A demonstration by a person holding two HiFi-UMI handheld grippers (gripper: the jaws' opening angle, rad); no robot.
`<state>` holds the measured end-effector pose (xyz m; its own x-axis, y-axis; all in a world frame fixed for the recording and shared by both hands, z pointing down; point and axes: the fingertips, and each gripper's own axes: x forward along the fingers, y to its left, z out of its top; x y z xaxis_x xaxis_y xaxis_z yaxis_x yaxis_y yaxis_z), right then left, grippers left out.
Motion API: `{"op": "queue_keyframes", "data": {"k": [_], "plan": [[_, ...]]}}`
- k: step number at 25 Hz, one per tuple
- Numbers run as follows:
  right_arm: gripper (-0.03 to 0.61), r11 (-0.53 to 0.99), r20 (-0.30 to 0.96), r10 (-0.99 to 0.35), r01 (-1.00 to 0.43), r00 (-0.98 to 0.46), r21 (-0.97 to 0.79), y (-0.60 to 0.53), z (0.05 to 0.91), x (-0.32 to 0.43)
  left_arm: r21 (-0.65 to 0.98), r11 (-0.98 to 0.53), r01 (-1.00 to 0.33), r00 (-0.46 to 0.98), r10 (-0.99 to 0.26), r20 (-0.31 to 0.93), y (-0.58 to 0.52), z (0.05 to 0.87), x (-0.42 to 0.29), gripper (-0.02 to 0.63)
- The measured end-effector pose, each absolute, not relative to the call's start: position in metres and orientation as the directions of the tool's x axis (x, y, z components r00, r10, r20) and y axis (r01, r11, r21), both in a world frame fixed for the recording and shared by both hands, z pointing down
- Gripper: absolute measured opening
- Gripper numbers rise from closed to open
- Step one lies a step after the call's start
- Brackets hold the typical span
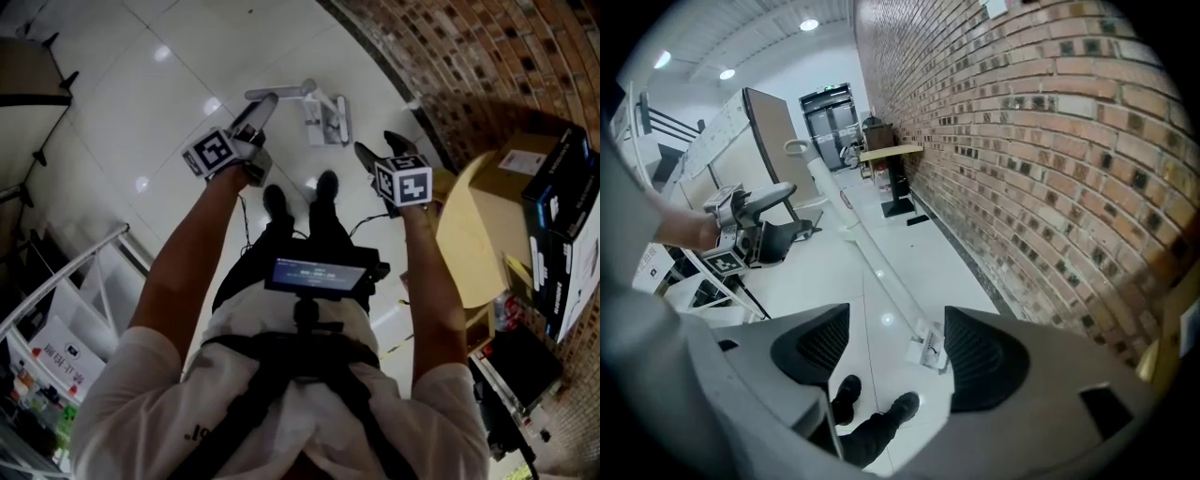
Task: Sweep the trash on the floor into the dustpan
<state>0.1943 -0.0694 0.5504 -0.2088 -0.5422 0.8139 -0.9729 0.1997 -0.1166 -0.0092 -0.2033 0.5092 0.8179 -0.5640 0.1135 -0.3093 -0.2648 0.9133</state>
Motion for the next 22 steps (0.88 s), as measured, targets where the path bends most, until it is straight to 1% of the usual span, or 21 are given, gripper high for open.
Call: {"op": "queue_keyframes", "data": {"k": [5, 6, 9, 11, 14, 17, 20, 22], "plan": [[0.313, 0.171, 0.817, -0.545, -0.979, -0.190, -0.113, -0.053, 0.546, 0.198, 0.918, -0.260, -0.298, 0.825, -0.554, 0.111, -0.188, 0.509, -0.021, 0.353], [0.313, 0.163, 0.817, -0.547, -0.980, -0.185, -0.113, -0.049, 0.545, 0.198, 0.912, -0.266, -0.311, 0.825, -0.552, 0.120, -0.184, 0.508, -0.027, 0.353], [0.313, 0.143, 0.811, -0.559, -0.983, -0.175, -0.114, -0.035, 0.538, 0.195, 0.861, -0.293, -0.417, 0.810, -0.550, 0.205, -0.167, 0.508, -0.051, 0.353], [0.313, 0.131, 0.802, -0.572, -0.984, -0.175, -0.121, -0.027, 0.532, 0.191, 0.860, -0.277, -0.428, 0.806, -0.547, 0.225, -0.151, 0.507, -0.063, 0.353], [0.313, 0.109, 0.782, -0.596, -0.983, -0.182, -0.146, -0.017, 0.521, 0.183, 0.900, -0.252, -0.355, 0.829, -0.530, 0.179, -0.123, 0.495, -0.066, 0.353], [0.312, 0.089, 0.756, -0.626, -0.981, -0.191, -0.174, -0.009, 0.508, 0.176, 0.909, -0.309, -0.281, 0.868, -0.486, 0.103, -0.102, 0.473, -0.060, 0.353], [0.313, 0.075, 0.736, -0.653, -0.982, -0.179, -0.172, -0.003, 0.497, 0.172, 0.899, -0.368, -0.237, 0.895, -0.442, 0.055, -0.086, 0.454, -0.057, 0.351], [0.311, 0.080, 0.721, -0.670, -0.983, -0.177, -0.167, 0.001, 0.488, 0.166, 0.892, -0.399, -0.214, 0.907, -0.419, 0.030, -0.076, 0.442, -0.058, 0.336]]}}
